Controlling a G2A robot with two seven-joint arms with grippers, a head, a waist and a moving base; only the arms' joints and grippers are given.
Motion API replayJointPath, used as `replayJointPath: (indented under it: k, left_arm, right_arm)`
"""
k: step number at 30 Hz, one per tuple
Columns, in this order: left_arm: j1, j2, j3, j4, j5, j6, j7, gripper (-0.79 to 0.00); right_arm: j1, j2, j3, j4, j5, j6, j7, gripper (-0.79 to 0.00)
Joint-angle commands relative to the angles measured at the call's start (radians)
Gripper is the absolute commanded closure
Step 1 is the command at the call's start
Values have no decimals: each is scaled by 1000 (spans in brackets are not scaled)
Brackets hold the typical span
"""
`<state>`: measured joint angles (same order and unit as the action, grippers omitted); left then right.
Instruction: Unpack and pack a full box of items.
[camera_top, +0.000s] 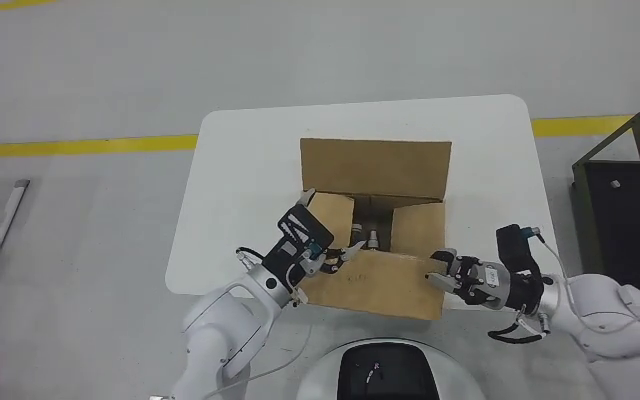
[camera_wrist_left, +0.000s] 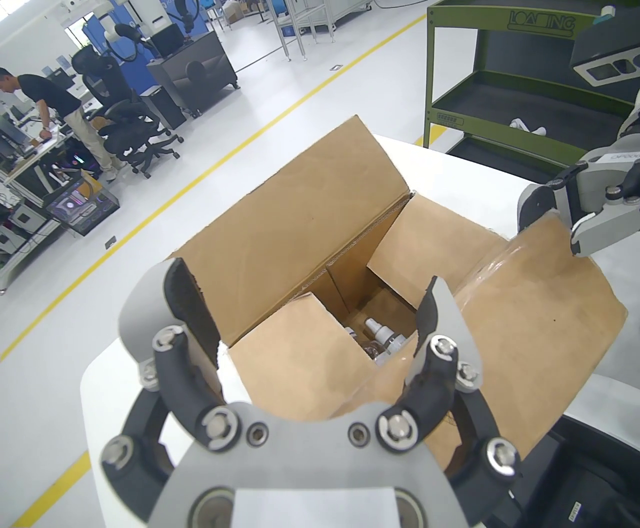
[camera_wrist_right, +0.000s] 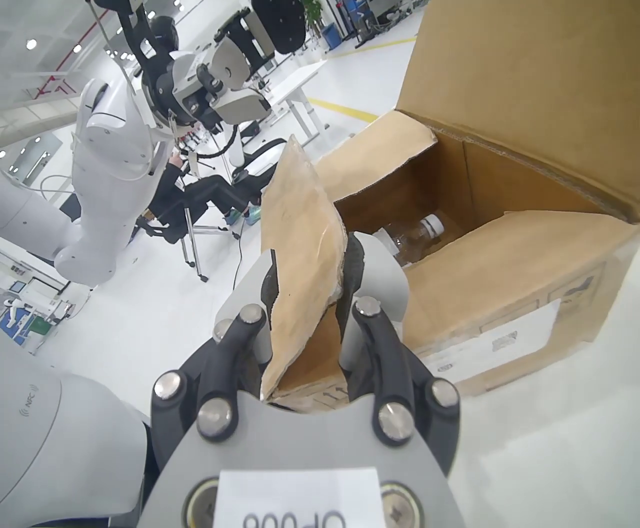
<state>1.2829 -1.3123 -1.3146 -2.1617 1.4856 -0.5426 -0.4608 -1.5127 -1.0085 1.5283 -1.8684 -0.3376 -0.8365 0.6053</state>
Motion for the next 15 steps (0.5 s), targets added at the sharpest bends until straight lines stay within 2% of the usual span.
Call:
replayJointPath:
  k: [1, 5, 6, 7, 8, 11, 15]
  left_arm:
    - [2, 2, -3, -2, -2, 2, 1, -785]
    - [3, 5, -4, -5, -3, 4, 6, -785]
    - [3, 6, -4, -4, -2, 5, 7, -785]
    - [3, 7, -4, -4, -3, 5, 8, -785]
    - [3, 8, -4, -4, -3, 5, 9, -785]
    - [0, 10, -6, -6, -6, 6, 9, -785]
    - [-4, 13, -16, -24, -16, 10, 7, -785]
  right_arm:
    - [4, 2, 1, 4, -11, 21, 11, -268]
    - [7, 5, -4, -3, -22, 28, 15, -234]
    - [8, 5, -6, -4, -23, 29, 17, -197]
    - [10, 6, -9, -6, -25, 30, 19, -151]
    - [12, 7, -12, -8, -28, 30, 21, 0]
    - [21, 9, -15, -18, -53, 34, 22, 0]
    - [38, 9, 17, -43, -125, 57, -44, 0]
